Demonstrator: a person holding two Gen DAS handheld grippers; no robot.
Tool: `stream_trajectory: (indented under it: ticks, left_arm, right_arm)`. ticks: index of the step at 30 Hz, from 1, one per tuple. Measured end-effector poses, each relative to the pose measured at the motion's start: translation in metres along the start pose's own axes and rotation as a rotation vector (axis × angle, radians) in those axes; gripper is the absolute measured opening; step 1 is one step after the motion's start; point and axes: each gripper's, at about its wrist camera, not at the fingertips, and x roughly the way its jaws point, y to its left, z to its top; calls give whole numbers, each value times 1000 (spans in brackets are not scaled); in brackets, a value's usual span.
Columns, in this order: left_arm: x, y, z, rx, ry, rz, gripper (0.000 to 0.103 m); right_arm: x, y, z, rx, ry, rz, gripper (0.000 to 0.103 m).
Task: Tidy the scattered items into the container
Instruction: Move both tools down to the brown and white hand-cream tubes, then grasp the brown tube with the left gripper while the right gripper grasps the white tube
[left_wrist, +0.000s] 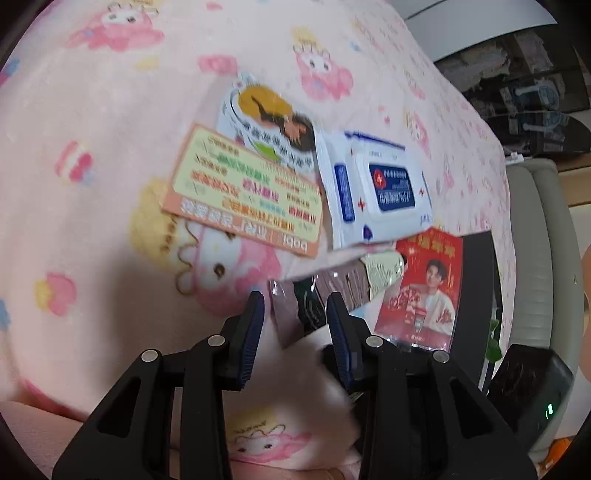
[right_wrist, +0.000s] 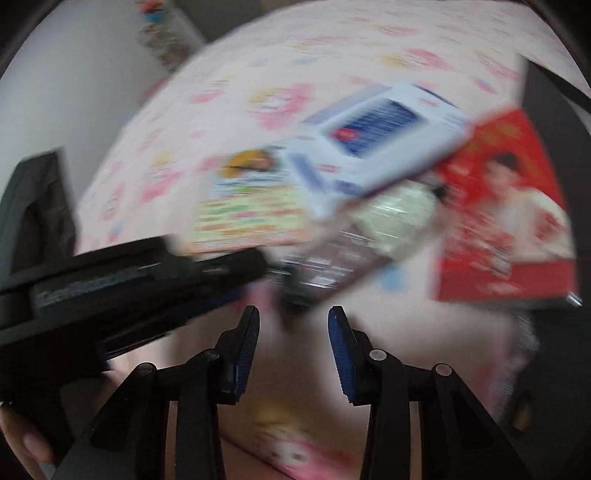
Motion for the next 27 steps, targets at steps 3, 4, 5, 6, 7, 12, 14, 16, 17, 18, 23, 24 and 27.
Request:
stream_trajectory:
  ticks: [3, 4, 5, 6, 7, 12, 14, 16, 17, 18, 23, 24, 27]
  left_arm:
    - [11, 3, -1, -35, 48, -26, 34]
    - [14, 5, -1, -52, 63, -37, 35]
    - [16, 7, -1, -65, 74, -46, 34]
    - [16, 7, -1, -64, 73, -48, 31]
    - [17, 7, -1, -63, 72, -49, 30]
    - [5, 10, 2, -73, 6, -43, 12]
    - [0, 12, 3, -79, -20, -37, 12]
    - [0, 10, 3, -75, -21, -34, 12]
    - [1, 10, 2, -74, -15, -37, 12]
    - [2, 10, 2, -78, -8, -42, 12]
    - [5, 17, 4, -138, 0, -69, 25]
    - [7, 17, 5, -138, 5, -62, 26]
    - [12, 16, 8, -130, 15, -43, 23]
  right_arm:
    - [-5, -10, 0, 17, -4, -59, 37]
    - [-7, -13, 1, 22, -6, -79, 37]
    - [-9, -16, 1, 28, -7, -98, 37]
    - [-9, -15, 3, 26, -15, -110, 37]
    - [-8, -14, 6, 23, -24, -122, 37]
    - [-17, -17, 17, 38, -95, -206, 39]
    - [-17, -21, 22, 43, -99, -227, 40]
    - [-19, -26, 27, 47, -104, -243, 41]
    - [-18, -27, 30, 53, -111, -250, 41]
    - [-16, -28, 34, 59, -118, -257, 42]
    - [1, -31, 52, 56, -111, -288, 45]
    - [8, -31, 56, 50, -96, -283, 45]
    - [23, -30, 65, 38, -71, -251, 45]
